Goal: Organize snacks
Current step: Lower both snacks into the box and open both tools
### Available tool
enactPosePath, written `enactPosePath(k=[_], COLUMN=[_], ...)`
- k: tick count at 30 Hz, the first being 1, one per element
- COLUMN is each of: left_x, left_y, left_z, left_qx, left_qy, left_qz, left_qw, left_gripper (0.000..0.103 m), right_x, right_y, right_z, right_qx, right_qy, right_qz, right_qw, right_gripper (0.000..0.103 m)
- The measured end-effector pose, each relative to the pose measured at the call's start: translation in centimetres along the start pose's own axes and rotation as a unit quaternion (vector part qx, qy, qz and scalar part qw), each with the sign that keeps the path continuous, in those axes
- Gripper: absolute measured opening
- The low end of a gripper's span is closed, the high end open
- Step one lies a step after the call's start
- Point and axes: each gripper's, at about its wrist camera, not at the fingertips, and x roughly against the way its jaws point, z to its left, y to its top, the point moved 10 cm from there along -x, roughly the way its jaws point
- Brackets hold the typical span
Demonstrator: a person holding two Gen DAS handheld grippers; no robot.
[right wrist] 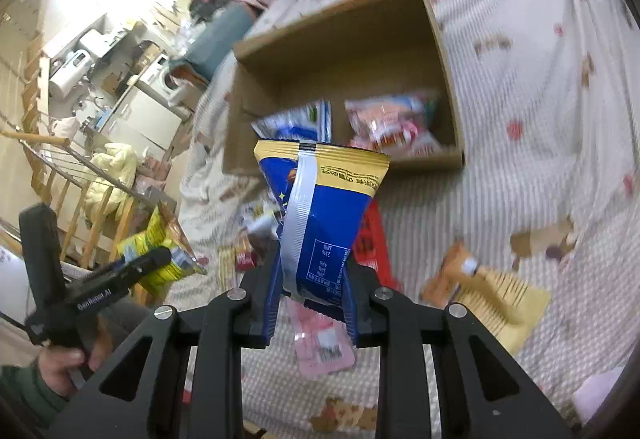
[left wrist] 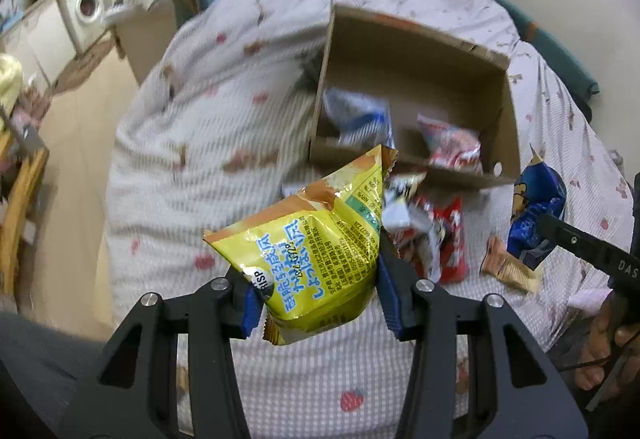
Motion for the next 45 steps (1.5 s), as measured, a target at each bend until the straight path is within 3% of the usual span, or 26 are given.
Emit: enactPosePath(k=[8,21,28,39,45], left_x=[-2.1,-6.0,-7.8,-11.2,-11.6], left_y=[3.3,9.9,13.2,12.6,12.8], left_z=[-1.0,-4.5,-6.8,-6.7,-6.0], left_qx=[-0.031,-0.088,-0.128,-0.15,-0.114], left_qy=[-0.011,-0.019,-0.015,-0.016,-0.018], left_qz=[0.01,0.001,-0.041,-0.046,-0.04], left_qw=[0.9994,0.996,0.9908,0.9874,0.9925], left_gripper=[0.044,0.044,0.044,0.044,0.044], right_x=[0.3,-3.2,-6.1,-8.5,-9.1], right_y=[2.3,9.0,11.9,12.1,11.8], right_z=[-0.2,-0.7,-2.0,-5.1,-5.3], right_qx=[0.037,0.064,0.058,0.037,0.035], right_qy=[-0.03,-0.049,-0.055,-0.074,-0.084], right_qz=[-0.023,-0.029,-0.03,-0.018,-0.009], right_qw=[0.999,0.996,0.996,0.996,0.996], right_gripper=[0.028,0.028,0.028,0.028,0.028])
